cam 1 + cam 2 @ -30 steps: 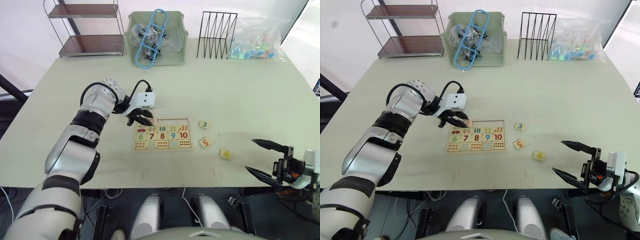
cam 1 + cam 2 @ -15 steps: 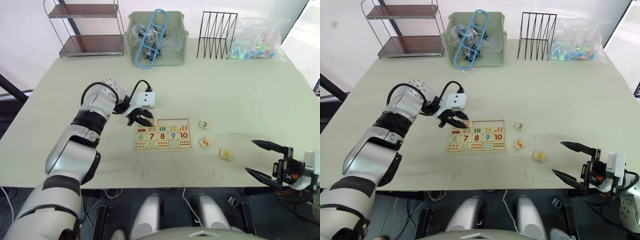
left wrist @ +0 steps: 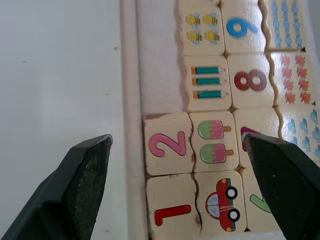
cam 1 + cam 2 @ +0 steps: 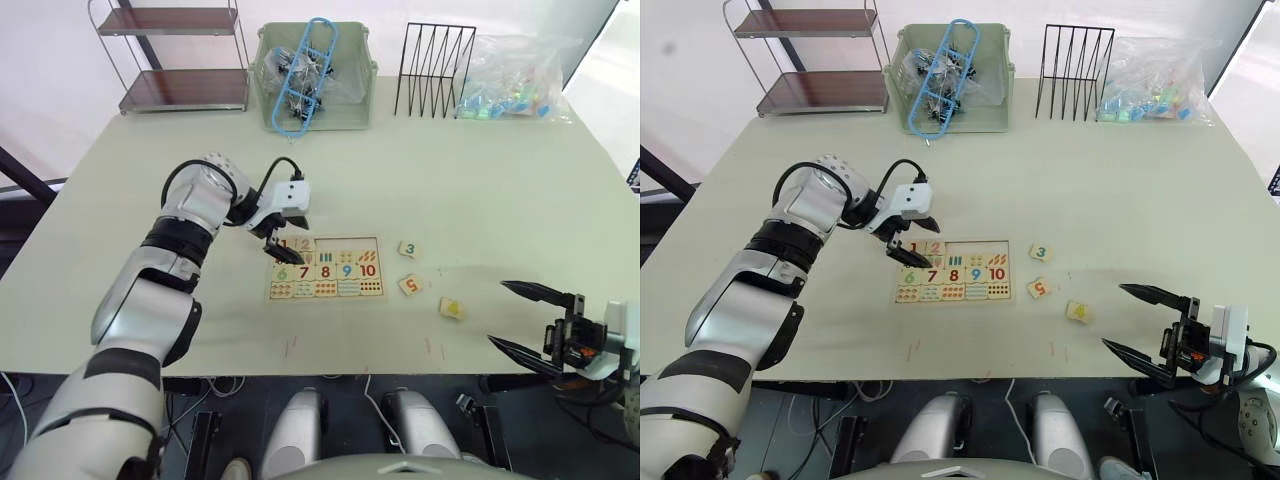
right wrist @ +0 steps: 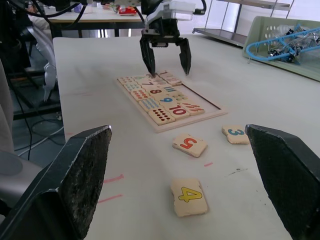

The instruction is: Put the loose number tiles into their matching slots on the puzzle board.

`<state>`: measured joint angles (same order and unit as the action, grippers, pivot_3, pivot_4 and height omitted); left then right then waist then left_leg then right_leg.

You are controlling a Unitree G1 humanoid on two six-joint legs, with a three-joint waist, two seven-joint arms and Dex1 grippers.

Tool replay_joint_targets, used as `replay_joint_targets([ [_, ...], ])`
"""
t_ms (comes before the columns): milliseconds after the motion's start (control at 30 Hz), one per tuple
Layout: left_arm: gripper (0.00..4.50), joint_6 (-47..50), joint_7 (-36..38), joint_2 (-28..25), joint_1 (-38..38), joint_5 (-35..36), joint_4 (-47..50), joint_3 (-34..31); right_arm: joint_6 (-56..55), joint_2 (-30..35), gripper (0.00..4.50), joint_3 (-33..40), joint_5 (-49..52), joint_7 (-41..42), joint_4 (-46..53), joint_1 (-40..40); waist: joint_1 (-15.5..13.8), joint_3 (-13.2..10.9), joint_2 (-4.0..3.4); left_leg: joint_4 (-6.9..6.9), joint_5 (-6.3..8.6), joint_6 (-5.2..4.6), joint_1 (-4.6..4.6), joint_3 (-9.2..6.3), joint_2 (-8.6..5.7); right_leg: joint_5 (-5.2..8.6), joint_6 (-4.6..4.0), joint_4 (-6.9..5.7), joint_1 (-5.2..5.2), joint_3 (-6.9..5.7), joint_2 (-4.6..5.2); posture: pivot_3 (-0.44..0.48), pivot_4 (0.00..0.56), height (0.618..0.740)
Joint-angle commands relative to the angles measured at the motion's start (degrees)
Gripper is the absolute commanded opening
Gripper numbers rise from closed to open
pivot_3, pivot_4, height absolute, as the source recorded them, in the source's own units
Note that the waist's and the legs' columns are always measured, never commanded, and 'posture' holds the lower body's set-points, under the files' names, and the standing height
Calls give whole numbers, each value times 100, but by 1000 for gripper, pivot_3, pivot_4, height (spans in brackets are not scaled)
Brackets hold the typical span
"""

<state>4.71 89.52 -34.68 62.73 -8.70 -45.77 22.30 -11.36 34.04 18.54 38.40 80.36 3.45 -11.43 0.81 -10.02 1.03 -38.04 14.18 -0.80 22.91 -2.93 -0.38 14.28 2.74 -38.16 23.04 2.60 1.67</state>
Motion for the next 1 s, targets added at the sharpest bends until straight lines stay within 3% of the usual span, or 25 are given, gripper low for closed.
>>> replay_joint_targets([
  [33,4430,-149,71,-97,93,250,-14,-334,-51,2,4500,71,47,3,122,-49,0,0,0,0,0,0,0,0,0,0,0,0,0,0,0,0,150,739],
  [333,4430,-296,-107,-106,-246,634,39,-774,-41,9,4500,90,78,20,131,-89,2,0,0,-3,0,0,-1,-5,3,0,0,-6,0,0,1,0,150,739],
  [467,3429,-194,-128,-77,-415,835,143,-964,-30,16,4500,85,79,24,121,-72,0,0,0,-5,0,0,0,-7,2,0,0,-9,0,-1,2,0,150,739],
  [533,2434,-232,-222,-69,-461,856,108,-1023,-29,18,4500,90,82,26,112,-65,0,0,0,-6,0,0,-1,-10,3,0,0,-10,0,-1,3,0,150,739],
  [733,25,-305,-391,-7,-669,955,254,-1108,-46,9,4500,95,76,39,78,-57,-1,0,0,-8,0,0,-1,-13,3,0,0,-13,0,-1,3,0,150,739],
  [1000,25,-400,-425,4,-997,911,393,-1066,-93,-36,4500,79,49,38,47,-55,-1,0,0,-8,0,0,-1,-14,3,0,0,-16,0,-2,3,0,150,739],
])
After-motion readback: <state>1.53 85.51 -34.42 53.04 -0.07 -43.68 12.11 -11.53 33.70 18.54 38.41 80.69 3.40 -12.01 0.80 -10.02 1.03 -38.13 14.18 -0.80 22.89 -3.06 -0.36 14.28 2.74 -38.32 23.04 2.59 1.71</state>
